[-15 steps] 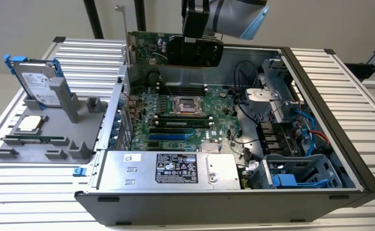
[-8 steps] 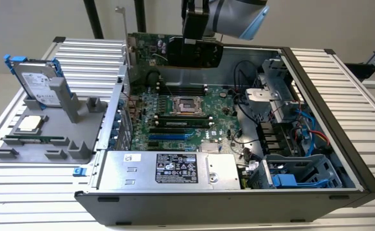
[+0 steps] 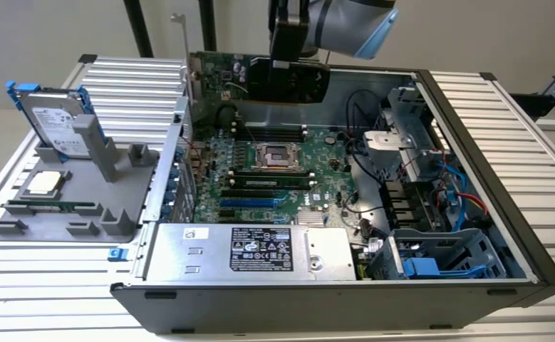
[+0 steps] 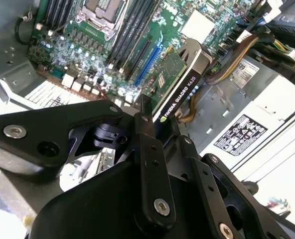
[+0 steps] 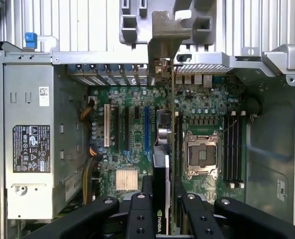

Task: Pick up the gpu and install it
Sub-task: 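Insert the gpu into the slot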

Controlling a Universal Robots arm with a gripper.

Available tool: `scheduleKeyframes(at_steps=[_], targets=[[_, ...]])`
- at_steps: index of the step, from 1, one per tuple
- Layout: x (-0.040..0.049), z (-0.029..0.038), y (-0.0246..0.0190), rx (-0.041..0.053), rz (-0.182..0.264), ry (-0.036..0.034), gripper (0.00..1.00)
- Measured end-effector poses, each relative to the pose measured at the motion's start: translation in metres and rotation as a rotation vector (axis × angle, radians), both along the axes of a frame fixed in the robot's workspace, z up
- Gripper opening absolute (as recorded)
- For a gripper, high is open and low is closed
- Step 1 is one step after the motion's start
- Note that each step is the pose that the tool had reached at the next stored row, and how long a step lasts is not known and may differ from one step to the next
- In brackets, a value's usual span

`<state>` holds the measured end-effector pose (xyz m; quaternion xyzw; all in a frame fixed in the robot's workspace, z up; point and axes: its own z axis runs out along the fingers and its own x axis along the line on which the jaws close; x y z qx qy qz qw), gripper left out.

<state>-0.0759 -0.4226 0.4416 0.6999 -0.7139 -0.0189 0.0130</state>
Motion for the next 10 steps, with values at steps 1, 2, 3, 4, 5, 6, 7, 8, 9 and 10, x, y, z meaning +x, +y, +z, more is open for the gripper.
scheduleKeyframes(at_steps=[1,2,3,4,5,6,7,8,9,10], targets=[[0.0000,-0.0004,0.0000,-0.0008,0.000,0.0000,0.00],[0.0000,-0.0009,0.0000,-0.0016,0.000,0.0000,0.00],[0.0000,-0.0012,0.0000,-0.0023,0.000,0.0001,0.00],[0.0000,-0.0017,0.0000,-0.0031,0.000,0.0000,0.00],[0.0000,-0.0021,0.0000,-0.0039,0.000,0.0000,0.00],[0.0000,-0.0025,0.0000,-0.0046,0.000,-0.0001,0.00],[0.0000,-0.0028,0.0000,-0.0054,0.000,0.0000,0.00],[0.0000,-0.0033,0.0000,-0.0062,0.000,0.0000,0.00],[0.0000,-0.0037,0.0000,-0.0069,0.000,0.0000,0.00],[0.0000,-0.0041,0.0000,-0.0077,0.000,0.0000,0.00]])
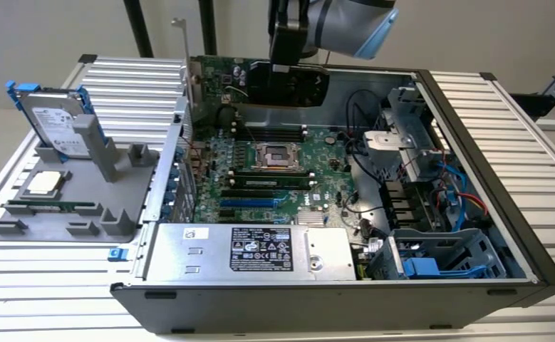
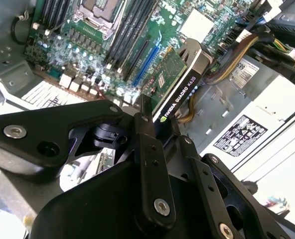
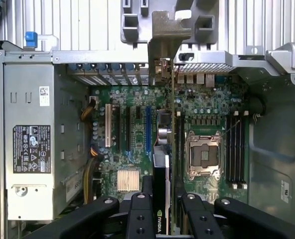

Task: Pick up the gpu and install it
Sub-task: 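Insert the gpu into the slot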

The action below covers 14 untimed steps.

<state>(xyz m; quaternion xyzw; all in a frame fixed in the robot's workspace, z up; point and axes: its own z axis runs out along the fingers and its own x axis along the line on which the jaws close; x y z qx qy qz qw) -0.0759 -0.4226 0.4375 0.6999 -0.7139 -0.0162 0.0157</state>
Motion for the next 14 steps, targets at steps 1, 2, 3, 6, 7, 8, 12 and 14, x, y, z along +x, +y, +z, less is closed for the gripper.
scheduleKeyframes(at_steps=[1,2,3,6,7,8,12,14], targets=[[0.0000,-0.0004,0.0000,-0.0009,0.000,0.0000,0.00],[0.0000,-0.0007,0.0000,-0.0017,0.000,0.0000,0.00],[0.0000,-0.0012,0.0000,-0.0025,0.000,0.0000,0.00],[0.0000,-0.0024,0.0000,-0.0050,0.000,0.0000,0.00],[0.0000,-0.0028,0.0000,-0.0056,0.000,0.0000,0.00],[0.0000,-0.0031,0.0000,-0.0063,0.000,0.0000,0.00],[0.0000,-0.0046,0.0000,-0.0093,0.000,0.0000,0.00],[0.0000,-0.0053,0.0000,-0.0107,0.000,0.0000,0.00]])
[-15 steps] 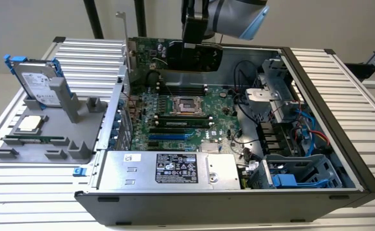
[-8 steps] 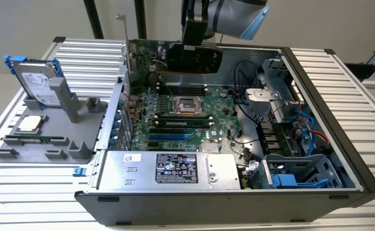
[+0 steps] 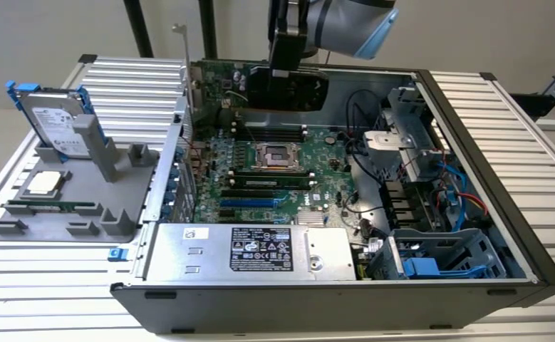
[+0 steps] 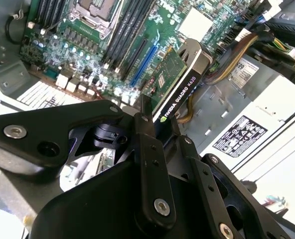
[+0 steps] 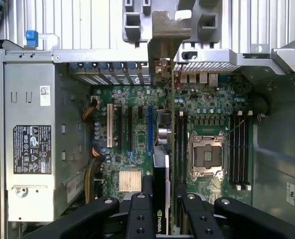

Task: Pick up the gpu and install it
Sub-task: 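Insert the gpu into the slot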

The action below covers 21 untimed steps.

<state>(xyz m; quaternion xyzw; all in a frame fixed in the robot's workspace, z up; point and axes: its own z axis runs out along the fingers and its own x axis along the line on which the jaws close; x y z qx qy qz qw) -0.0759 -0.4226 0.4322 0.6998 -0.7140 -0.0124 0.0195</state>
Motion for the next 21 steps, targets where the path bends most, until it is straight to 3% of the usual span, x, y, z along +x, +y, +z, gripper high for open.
scheduleKeyframes(at_steps=[21], targets=[[0.0000,-0.0054,0.0000,-0.0059,0.000,0.0000,0.00]])
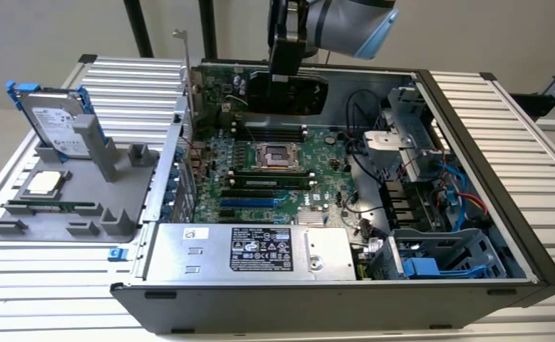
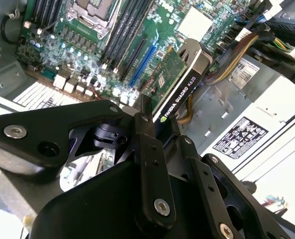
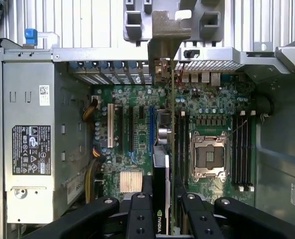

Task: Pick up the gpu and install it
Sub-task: 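Insert the gpu into the slot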

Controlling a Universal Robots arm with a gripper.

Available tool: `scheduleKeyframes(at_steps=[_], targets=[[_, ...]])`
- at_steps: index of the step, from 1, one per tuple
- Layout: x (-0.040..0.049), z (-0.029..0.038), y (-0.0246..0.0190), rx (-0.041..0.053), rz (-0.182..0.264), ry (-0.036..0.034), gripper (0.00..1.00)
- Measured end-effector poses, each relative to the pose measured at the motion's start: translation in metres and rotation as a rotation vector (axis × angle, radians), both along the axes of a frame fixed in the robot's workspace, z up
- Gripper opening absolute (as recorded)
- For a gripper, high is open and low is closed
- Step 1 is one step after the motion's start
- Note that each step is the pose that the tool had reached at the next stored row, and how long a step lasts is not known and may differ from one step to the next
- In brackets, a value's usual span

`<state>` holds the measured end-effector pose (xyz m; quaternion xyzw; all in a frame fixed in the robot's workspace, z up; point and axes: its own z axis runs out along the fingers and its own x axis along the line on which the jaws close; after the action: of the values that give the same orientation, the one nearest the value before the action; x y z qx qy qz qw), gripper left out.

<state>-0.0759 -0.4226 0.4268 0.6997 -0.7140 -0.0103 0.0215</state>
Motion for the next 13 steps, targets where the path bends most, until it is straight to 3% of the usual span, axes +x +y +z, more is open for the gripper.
scheduleKeyframes(at_steps=[13], targets=[[0.0000,-0.0036,0.0000,-0.0021,0.000,0.0000,0.00]])
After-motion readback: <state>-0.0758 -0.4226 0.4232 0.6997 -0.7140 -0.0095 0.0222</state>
